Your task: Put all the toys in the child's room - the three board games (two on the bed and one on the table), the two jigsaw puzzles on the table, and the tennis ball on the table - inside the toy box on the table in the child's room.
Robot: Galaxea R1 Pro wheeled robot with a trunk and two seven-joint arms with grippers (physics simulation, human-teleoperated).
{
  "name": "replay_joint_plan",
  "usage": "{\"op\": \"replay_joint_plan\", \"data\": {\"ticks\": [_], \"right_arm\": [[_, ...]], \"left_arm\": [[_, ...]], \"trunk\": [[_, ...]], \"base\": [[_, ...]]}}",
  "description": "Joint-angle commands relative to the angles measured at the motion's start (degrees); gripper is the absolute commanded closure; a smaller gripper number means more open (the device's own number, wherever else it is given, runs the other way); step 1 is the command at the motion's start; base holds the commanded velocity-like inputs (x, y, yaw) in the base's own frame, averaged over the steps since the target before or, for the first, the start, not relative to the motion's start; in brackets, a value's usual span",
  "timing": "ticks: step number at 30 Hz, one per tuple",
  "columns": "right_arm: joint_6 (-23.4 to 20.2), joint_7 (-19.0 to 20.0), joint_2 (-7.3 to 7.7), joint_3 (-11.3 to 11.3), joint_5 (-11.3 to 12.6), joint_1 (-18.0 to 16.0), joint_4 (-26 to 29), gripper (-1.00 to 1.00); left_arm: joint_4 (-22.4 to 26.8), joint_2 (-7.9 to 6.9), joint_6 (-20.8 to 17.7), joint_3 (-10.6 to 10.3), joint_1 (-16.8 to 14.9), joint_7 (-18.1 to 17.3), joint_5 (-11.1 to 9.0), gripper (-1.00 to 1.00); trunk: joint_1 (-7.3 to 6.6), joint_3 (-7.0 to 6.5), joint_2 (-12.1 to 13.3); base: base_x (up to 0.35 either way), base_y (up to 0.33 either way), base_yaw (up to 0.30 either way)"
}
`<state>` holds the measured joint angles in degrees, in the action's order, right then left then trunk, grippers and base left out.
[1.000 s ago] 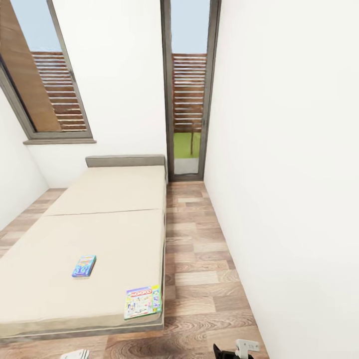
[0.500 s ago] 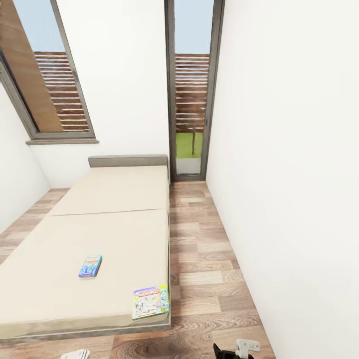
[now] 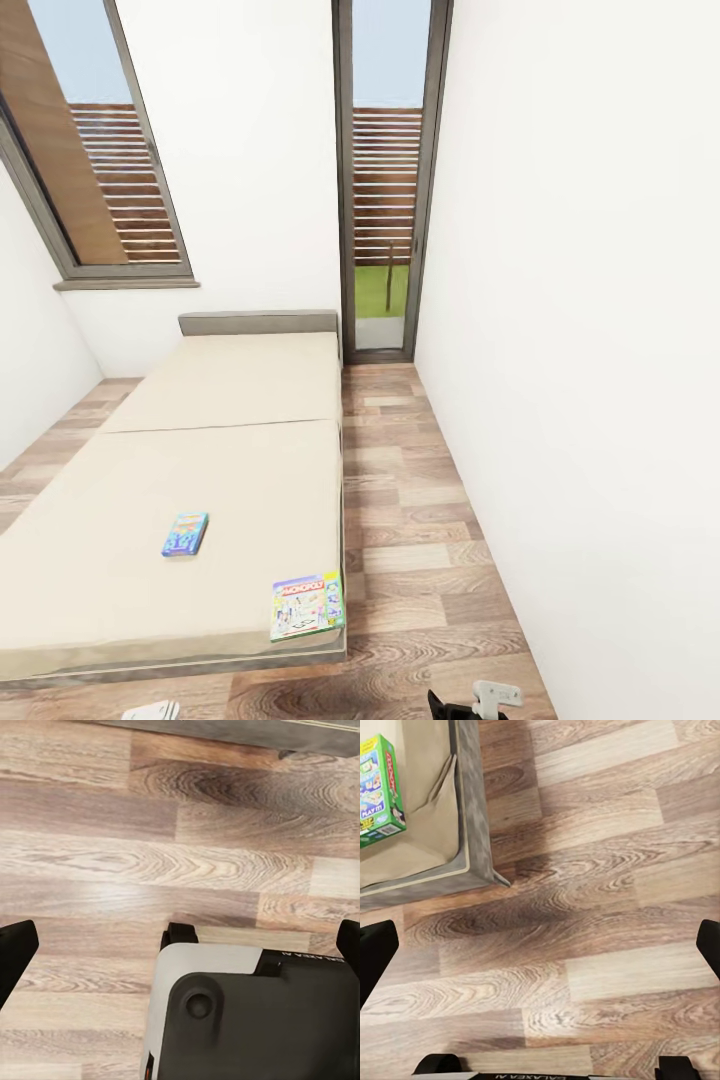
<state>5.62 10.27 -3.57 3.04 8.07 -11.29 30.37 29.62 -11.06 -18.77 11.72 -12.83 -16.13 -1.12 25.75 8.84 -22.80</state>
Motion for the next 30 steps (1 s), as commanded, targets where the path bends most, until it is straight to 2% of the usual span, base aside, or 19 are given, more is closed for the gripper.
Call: {"op": "replay_joint_plan", "data": {"ticks": [1,8,30], "right_arm": [[0.14,0.54,-0.04,0.31,0.55,-0.04,-0.05,-1.00],[0.21,0.54,-0.03,0.30,0.54,-0.04,-0.05,-1.00],[0.61,0.49,-0.05,0.21,0.54,-0.04,-0.02,-1.00]], "left_arm": [[0.09,0.05,-0.48,0.29,-0.02,-0.30,-0.11,-1.00],[0.09,0.07,-0.48,0.25,0.00,-0.30,-0.11,-1.00],[0.08,0.11,-0.48,0.25,-0.03,-0.30,-0.11,-1.00]], "trunk": [[0.03,0.12,-0.12],[0.03,0.12,-0.12],[0.03,0.12,-0.12]], "base": [[0.000,0.000,0.000],[0.000,0.011,0.000],[0.000,0.128,0.000]]}}
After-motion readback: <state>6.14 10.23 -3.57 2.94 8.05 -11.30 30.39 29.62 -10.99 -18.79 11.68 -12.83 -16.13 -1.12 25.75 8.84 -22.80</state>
